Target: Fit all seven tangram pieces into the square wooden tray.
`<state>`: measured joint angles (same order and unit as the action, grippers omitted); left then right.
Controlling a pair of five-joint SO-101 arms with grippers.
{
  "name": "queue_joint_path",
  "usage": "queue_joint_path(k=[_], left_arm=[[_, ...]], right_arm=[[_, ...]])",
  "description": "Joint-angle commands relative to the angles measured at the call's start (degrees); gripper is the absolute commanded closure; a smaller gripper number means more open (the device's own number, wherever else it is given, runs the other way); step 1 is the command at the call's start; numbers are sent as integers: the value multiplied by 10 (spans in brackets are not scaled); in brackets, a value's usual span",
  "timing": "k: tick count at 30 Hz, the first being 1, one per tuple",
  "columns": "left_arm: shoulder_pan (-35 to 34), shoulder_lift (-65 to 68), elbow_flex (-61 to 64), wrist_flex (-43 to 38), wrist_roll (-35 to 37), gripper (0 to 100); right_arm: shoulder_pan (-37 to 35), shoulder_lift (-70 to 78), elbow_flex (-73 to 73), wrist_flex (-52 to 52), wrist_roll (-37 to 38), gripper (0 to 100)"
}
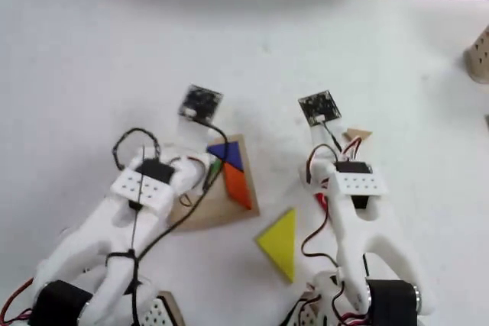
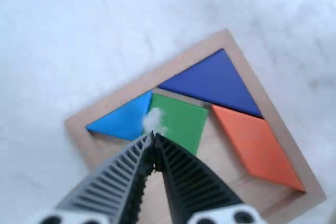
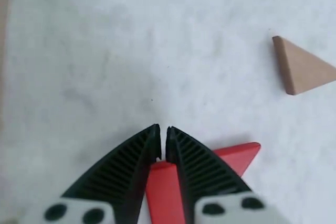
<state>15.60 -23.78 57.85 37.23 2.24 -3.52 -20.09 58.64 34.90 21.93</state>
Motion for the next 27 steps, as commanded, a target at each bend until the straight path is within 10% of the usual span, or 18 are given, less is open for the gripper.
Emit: queue_joint_path(k=[1,27], left_arm=[[-84,-22,-40,-12,59,977],[-10,28,-17,46,66,976]], right_arm=[[3,-11,-24,5,8,974],[2,-11,-22,3,7,974]])
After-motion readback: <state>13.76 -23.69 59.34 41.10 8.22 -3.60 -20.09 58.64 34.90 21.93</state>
